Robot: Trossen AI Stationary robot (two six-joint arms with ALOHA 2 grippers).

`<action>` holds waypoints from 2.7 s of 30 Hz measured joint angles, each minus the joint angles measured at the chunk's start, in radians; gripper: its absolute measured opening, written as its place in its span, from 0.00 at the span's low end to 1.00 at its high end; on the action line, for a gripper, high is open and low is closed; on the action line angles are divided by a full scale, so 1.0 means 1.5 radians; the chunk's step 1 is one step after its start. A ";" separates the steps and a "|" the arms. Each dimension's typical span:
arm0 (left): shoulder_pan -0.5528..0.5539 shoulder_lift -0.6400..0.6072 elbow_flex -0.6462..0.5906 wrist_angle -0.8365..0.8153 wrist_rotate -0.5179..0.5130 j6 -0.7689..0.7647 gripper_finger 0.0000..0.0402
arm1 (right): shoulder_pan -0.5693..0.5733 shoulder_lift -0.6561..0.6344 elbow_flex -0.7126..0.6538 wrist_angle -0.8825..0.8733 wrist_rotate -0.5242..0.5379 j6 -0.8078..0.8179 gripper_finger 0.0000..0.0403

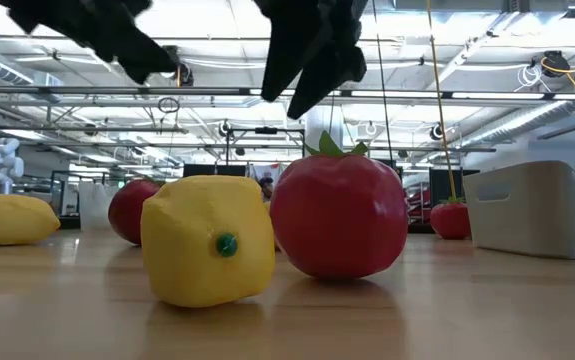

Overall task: Sort produce into baskets
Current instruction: Put the lemon into the white bin

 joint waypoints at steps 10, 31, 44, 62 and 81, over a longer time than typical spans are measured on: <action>-0.020 -0.058 -0.052 0.066 -0.001 -0.001 0.29 | -0.004 0.059 0.000 0.036 0.015 -0.034 0.69; -0.021 0.115 -0.055 0.107 -0.055 0.052 0.44 | -0.043 0.098 -0.015 0.015 -0.030 -0.035 0.69; -0.021 0.115 -0.055 0.107 -0.050 0.051 0.45 | -0.044 0.103 -0.030 0.048 -0.041 -0.035 0.69; -0.021 0.115 -0.055 0.110 -0.111 0.051 0.45 | -0.060 0.170 -0.028 0.076 -0.054 -0.055 0.68; -0.021 0.115 -0.055 0.106 -0.169 0.034 0.45 | -0.071 0.167 0.081 -0.055 -0.056 -0.111 0.50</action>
